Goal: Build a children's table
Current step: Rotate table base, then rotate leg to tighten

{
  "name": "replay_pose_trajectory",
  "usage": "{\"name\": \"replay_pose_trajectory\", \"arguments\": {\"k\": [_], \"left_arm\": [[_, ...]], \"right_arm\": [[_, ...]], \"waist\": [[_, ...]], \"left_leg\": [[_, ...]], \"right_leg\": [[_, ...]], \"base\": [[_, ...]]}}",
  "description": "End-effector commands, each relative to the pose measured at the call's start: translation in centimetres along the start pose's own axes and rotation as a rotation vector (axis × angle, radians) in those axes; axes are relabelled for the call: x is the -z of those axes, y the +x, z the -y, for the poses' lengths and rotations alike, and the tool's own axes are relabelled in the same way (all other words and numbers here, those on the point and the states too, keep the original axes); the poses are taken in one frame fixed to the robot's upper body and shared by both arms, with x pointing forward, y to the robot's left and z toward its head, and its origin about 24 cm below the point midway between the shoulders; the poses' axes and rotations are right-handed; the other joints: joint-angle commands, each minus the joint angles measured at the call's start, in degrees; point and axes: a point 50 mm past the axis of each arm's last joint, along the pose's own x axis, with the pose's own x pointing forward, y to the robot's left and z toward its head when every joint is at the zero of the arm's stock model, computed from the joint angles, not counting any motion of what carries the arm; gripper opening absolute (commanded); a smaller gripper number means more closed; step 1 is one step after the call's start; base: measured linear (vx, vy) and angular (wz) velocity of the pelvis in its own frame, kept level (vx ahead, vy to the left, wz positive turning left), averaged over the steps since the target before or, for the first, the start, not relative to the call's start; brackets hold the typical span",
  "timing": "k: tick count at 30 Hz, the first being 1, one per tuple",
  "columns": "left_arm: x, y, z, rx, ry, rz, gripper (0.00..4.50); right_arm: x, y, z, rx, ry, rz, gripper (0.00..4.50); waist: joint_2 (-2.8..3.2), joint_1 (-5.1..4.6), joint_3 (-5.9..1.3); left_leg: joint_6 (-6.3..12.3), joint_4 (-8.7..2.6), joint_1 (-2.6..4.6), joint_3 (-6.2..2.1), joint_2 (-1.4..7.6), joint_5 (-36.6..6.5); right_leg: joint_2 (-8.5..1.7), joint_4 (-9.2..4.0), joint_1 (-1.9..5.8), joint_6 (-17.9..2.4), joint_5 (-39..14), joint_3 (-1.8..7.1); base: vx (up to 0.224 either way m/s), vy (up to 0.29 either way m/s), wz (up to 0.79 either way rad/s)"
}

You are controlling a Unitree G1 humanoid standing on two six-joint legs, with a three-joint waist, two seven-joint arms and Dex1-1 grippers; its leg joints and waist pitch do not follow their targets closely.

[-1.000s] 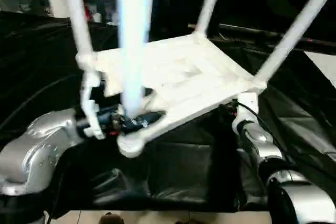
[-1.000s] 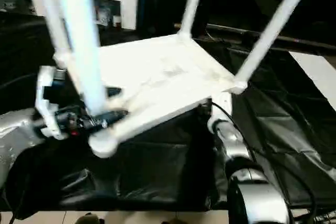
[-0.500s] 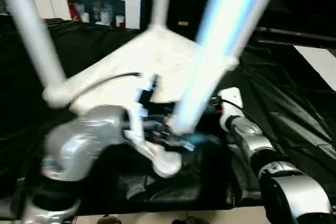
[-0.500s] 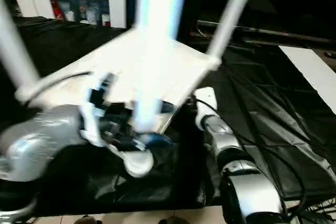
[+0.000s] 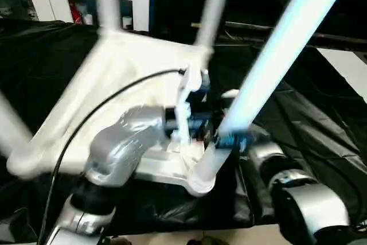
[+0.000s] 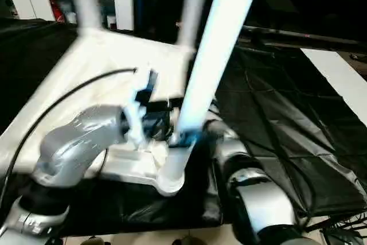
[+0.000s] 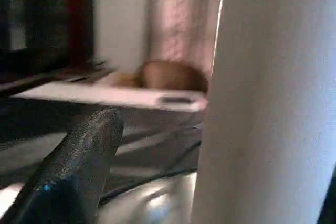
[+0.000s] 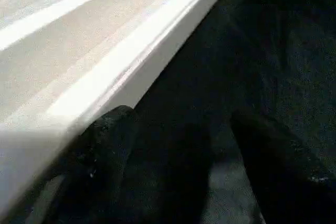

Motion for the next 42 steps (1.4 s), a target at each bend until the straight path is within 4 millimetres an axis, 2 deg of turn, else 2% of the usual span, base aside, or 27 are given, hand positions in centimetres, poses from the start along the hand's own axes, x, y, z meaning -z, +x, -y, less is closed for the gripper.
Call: {"name": "replay_pose_trajectory", "arguments": {"k": [1,3,6,7,12,14,15,16,17,18,19,20,21,22,23,24,27,28,30,33,34,40,42], "left_arm": [[1.4,-1.1,-1.5,-0.125,0.038,-0.096,4.43],[1.7,-1.5,-2.0,-0.153,0.071,-0.118,4.43],[2.3,-2.1,-1.9,-0.121,0.094,-0.139,4.43],[2.3,-2.1,-1.9,-0.114,0.093,-0.143,4.43],[4.0,-3.5,-1.5,-0.023,0.1,-0.252,4.43],[5.2,-4.4,-1.3,0.034,0.101,-0.351,4.16],[5.6,-4.8,-1.4,0.045,0.101,-0.393,4.08],[6.1,-5.2,-1.5,0.051,0.113,-0.443,4.08],[6.5,-5.6,-1.7,0.046,0.113,-0.489,4.04],[6.8,-6.0,-2.0,0.032,0.112,-0.53,3.81],[7.0,-6.4,-2.3,0.023,0.117,-0.559,3.81],[7.1,-6.7,-2.5,0.014,0.119,-0.576,3.69],[7.2,-6.9,-2.7,0.008,0.114,-0.588,3.64],[7.2,-6.9,-2.7,0.008,0.114,-0.588,3.61],[7.2,-7.1,-2.9,0.012,0.114,-0.598,3.54],[7.2,-7.6,-3.2,0.009,0.105,-0.625,3.33],[7.3,-7.9,-3.3,-0.003,0.093,-0.645,3.23],[7.4,-7.9,-3.4,-0.009,0.086,-0.648,3.12],[7.5,-7.9,-3.4,-0.029,0.067,-0.644,2.89],[7.6,-8.0,-3.4,-0.026,0.055,-0.646,2.66],[7.6,-8.1,-3.3,-0.019,0.052,-0.647,2.43],[7.9,-8.1,-2.8,0.021,0.036,-0.655,2.12],[8.0,-8.1,-2.6,0.028,0.034,-0.662,1.88]], "right_arm": [[-0.5,-0.2,0.8,0.0,0.012,0.025,3.3],[-0.4,-0.4,1.3,-0.022,0.007,0.029,3.3],[-0.4,-1.2,2.3,-0.105,-0.036,0.045,3.3],[-0.4,-1.3,2.4,-0.115,-0.042,0.047,3.3],[-0.4,-3.0,4.3,-0.255,-0.132,0.065,3.3],[-0.4,-4.0,5.2,-0.311,-0.185,0.061,3.3],[-0.4,-4.3,5.6,-0.329,-0.206,0.059,3.3],[-0.3,-4.7,5.9,-0.352,-0.231,0.056,3.3],[-0.3,-5.1,6.1,-0.378,-0.254,0.051,3.3],[-0.2,-5.6,6.3,-0.407,-0.282,0.046,3.3],[-0.1,-6.1,6.5,-0.434,-0.309,0.039,3.3],[0.0,-6.6,6.7,-0.46,-0.33,0.033,3.3],[0.0,-7.1,6.8,-0.486,-0.348,0.03,3.3],[0.0,-7.1,6.8,-0.486,-0.348,0.03,3.3],[0.0,-7.5,6.9,-0.51,-0.359,0.029,3.3],[0.0,-8.5,6.7,-0.575,-0.375,0.034,3.3],[0.0,-9.4,6.5,-0.622,-0.384,0.036,3.3],[0.0,-9.6,6.4,-0.633,-0.385,0.035,3.3],[0.0,-10.0,6.4,-0.641,-0.385,0.035,3.3],[0.0,-10.3,6.3,-0.647,-0.381,0.034,3.3],[0.0,-10.4,6.3,-0.648,-0.381,0.032,3.3],[0.2,-10.9,5.9,-0.652,-0.373,0.019,3.3],[0.2,-10.9,5.8,-0.652,-0.372,0.015,3.3]], "waist": [[1.44,0.59,-3.38],[1.59,0.82,-3.44],[1.68,1.6,-3.46],[1.68,1.6,-3.46],[2.09,2.72,-3.58],[2.28,2.88,-3.56],[2.69,3.06,-3.59],[2.57,2.97,-3.55],[2.9,3.01,-3.52],[2.68,3.01,-3.47],[3.03,3.02,-3.43],[3.07,2.91,-3.47],[3.34,2.99,-3.44],[3.18,2.96,-3.41],[3.15,2.91,-3.43],[3.43,3.07,-3.36],[3.3,3.12,-3.33],[3.52,3.05,-3.3],[3.52,3.09,-3.26],[3.73,3.11,-3.22],[3.64,3.13,-3.12],[3.61,3.19,-3.19],[3.65,3.15,-3.19]], "left_leg": [[-1.93,-4.15,0.28,0.42,0.0,-16.97],[-1.96,-4.07,0.56,0.4,0.05,-17.38],[-1.65,-4.04,0.51,0.49,0.17,-16.26],[-1.65,-4.04,0.51,0.49,0.17,-16.26],[-0.59,-3.94,0.53,0.67,0.17,-12.95],[-0.3,-3.94,0.58,0.69,0.09,-12.89],[-0.33,-3.97,0.67,0.63,0.13,-13.01],[-0.01,-3.92,0.65,0.69,0.08,-13.05],[-0.05,-3.9,0.65,0.69,0.06,-13.15],[0.22,-3.92,0.49,0.67,0.03,-13.62],[0.24,-3.95,0.51,0.63,0.0,-13.76],[0.1,-3.92,0.49,0.63,-0.02,-14.0],[0.14,-3.94,0.55,0.6,-0.06,-14.14],[0.17,-3.91,0.63,0.61,0.02,-14.55],[0.12,-4.0,0.52,0.53,-0.01,-14.79],[0.56,-4.0,0.64,0.5,0.06,-15.54],[1.1,-4.04,0.64,0.41,0.07,-16.03],[1.1,-4.13,0.48,0.36,0.03,-15.91],[0.99,-4.08,0.51,0.41,0.04,-15.42],[1.02,-4.1,0.64,0.38,0.09,-16.12],[0.99,-4.11,0.68,0.39,0.05,-16.58],[1.01,-4.14,0.58,0.35,0.09,-15.68],[0.96,-4.16,0.6,0.34,0.09,-15.97]], "right_leg": [[-2.2,-4.28,2.73,-7.79,-15.75,1.76],[-2.23,-4.35,2.5,-7.9,-16.4,1.77],[-2.38,-4.13,2.64,-9.34,-14.45,1.83],[-2.38,-4.13,2.64,-9.34,-14.45,1.83],[-2.21,-3.5,2.97,-11.86,-8.75,1.86],[-2.18,-3.55,3.09,-12.27,-8.36,1.88],[-2.19,-3.54,3.11,-12.39,-8.15,1.85],[-2.05,-3.64,3.12,-12.45,-7.67,1.83],[-2.1,-3.49,3.12,-12.62,-7.55,1.89],[-2.1,-3.69,3.36,-12.4,-8.73,1.91],[-2.07,-3.8,3.37,-12.21,-9.31,1.93],[-2.14,-3.94,3.4,-12.22,-9.93,1.96],[-2.06,-3.98,3.42,-12.23,-10.2,1.93],[-2.13,-4.03,3.23,-12.5,-10.63,1.96],[-2.14,-4.0,3.36,-12.61,-11.22,1.9],[-2.11,-4.23,3.35,-12.27,-11.97,1.97],[-2.1,-4.34,3.4,-11.78,-13.3,1.94],[-2.16,-4.42,3.41,-11.85,-14.0,1.9],[-2.17,-4.54,3.32,-11.86,-14.64,1.93],[-2.22,-4.62,3.11,-12.06,-15.47,1.89],[-2.14,-4.76,3.03,-11.73,-16.31,1.88],[-2.16,-4.66,3.04,-11.53,-15.27,1.91],[-2.19,-4.68,3.04,-11.55,-15.7,1.87]], "base": [[0.0,0.0,0.0],[0.0,0.0,0.0],[0.0,0.0,0.0],[0.0,0.0,0.0],[0.0,0.0,0.0],[0.0,0.0,0.0],[0.0,0.0,0.0],[0.0,0.0,0.0],[0.0,0.0,0.0],[0.0,0.0,0.0],[0.0,0.0,0.0],[0.0,0.0,0.0],[0.0,0.0,0.0],[0.0,0.0,0.0],[0.0,0.0,0.0],[0.0,0.0,0.0],[0.0,0.0,0.0],[0.0,0.0,0.0],[0.0,0.0,0.0],[0.0,0.0,0.0],[0.0,0.0,0.0],[0.0,0.0,0.0],[0.0,0.0,0.0]]}}
